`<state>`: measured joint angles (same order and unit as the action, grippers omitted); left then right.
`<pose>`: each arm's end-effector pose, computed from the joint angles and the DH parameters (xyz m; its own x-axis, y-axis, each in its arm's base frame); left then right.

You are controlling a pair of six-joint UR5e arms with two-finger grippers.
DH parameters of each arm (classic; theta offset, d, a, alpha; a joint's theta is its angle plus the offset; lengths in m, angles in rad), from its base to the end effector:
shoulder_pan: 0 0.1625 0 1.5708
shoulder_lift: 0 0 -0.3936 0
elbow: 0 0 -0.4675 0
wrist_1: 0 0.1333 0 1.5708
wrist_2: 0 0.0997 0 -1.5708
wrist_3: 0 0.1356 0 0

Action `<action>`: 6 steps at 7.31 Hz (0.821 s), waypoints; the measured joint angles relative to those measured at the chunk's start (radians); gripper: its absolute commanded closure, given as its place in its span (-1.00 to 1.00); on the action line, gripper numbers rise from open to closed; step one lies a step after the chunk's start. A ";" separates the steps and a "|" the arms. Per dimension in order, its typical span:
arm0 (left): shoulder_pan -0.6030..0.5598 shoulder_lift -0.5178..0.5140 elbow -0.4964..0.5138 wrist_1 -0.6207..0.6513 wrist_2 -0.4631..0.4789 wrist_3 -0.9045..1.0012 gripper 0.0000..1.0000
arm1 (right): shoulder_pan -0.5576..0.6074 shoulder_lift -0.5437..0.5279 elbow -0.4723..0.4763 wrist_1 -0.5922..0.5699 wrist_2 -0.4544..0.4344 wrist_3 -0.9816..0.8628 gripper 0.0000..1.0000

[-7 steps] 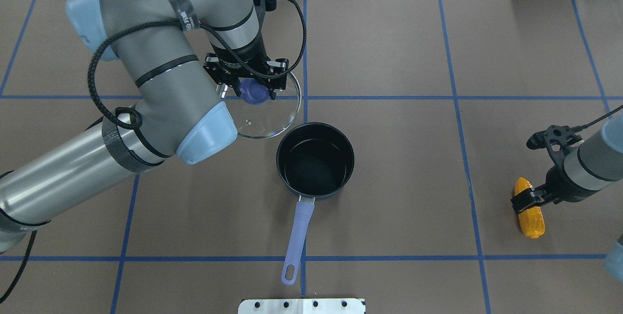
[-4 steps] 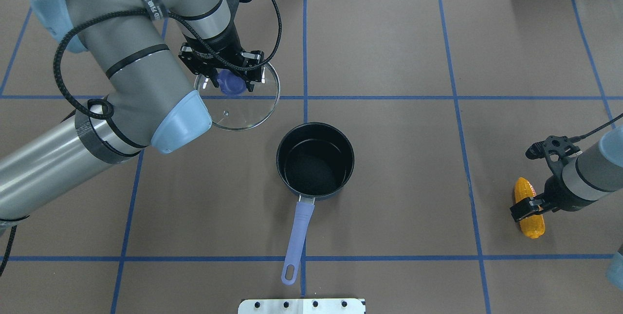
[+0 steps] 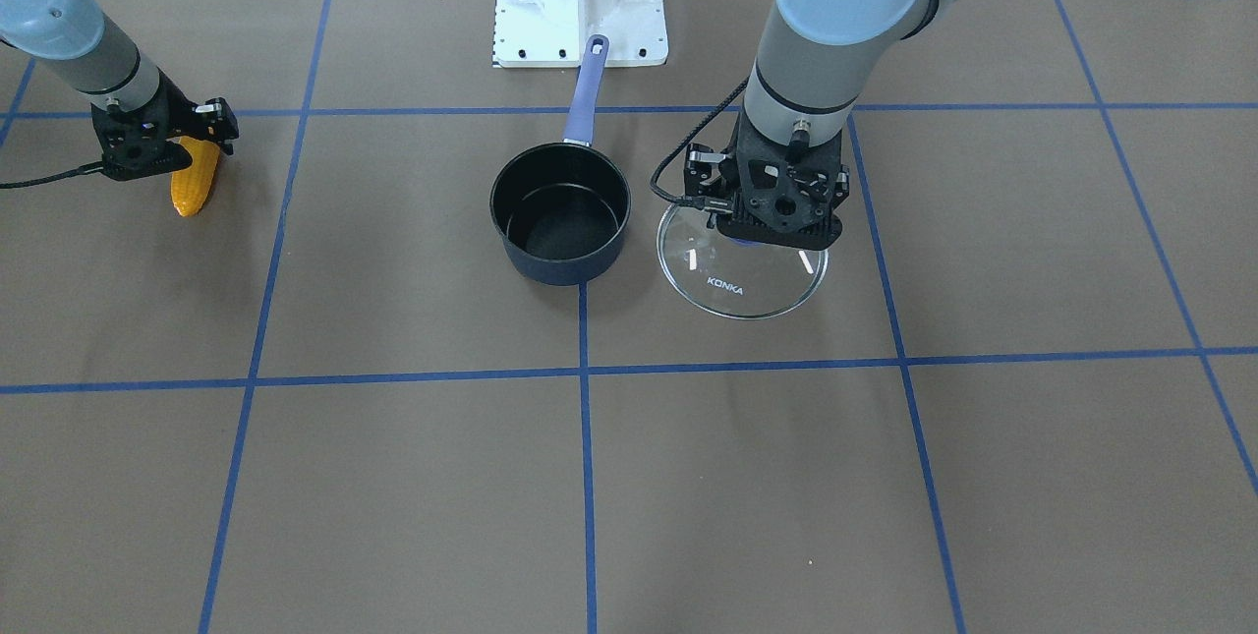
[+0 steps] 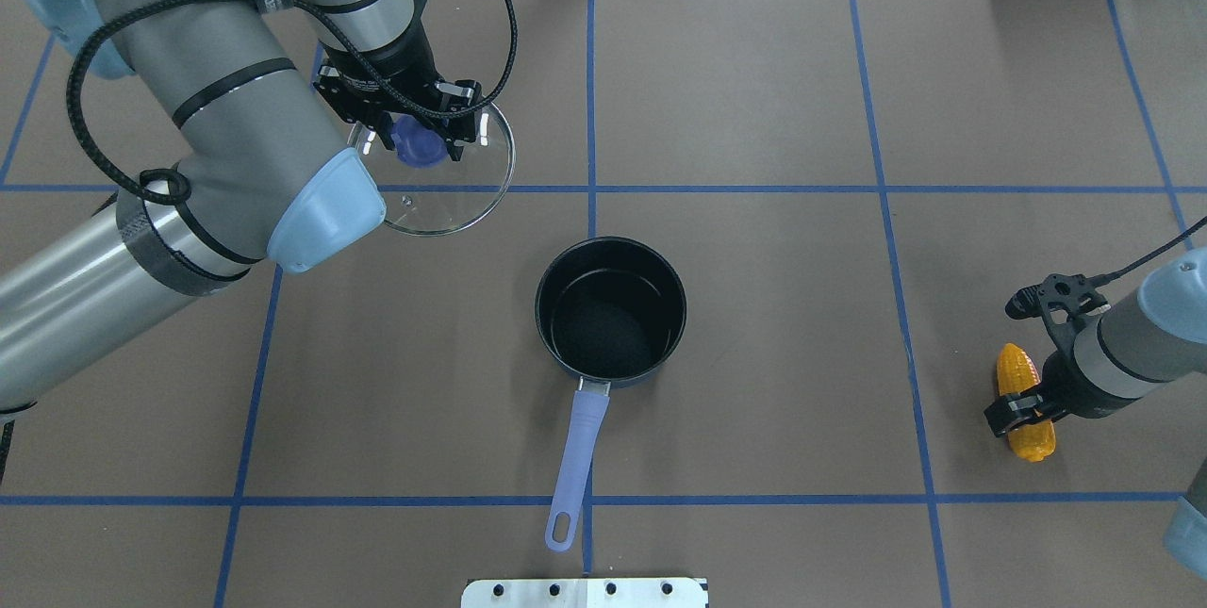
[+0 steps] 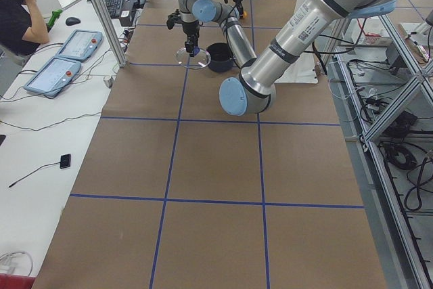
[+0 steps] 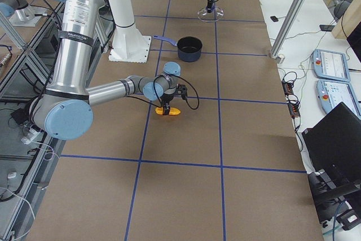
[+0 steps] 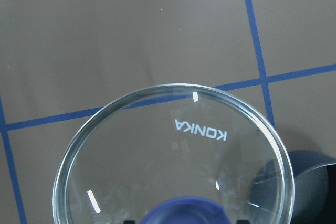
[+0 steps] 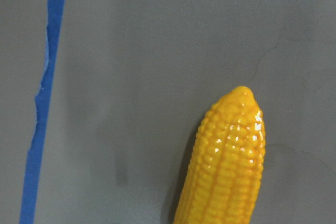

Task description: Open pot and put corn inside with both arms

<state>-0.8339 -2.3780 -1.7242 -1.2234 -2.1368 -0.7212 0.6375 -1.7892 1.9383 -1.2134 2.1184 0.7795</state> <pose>0.4253 -0.5588 0.0878 0.6766 0.1977 -0.7094 -0.1369 0.9803 0.1426 -0.3808 -0.3601 0.5302 0.7110 -0.2291 0.6648 0.2853 0.9581 0.0250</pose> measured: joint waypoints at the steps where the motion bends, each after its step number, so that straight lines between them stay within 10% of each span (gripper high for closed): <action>1: -0.008 0.008 -0.001 0.001 0.000 0.015 -0.16 | 0.000 0.001 0.002 0.000 0.000 -0.002 0.50; 6: -0.030 0.091 -0.024 -0.003 -0.001 0.122 -0.17 | 0.052 0.073 0.032 -0.038 0.060 -0.009 0.53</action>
<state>-0.8642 -2.2870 -1.7478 -1.2266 -2.1381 -0.5994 0.6900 -1.7167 1.9707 -1.2511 2.1785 0.7702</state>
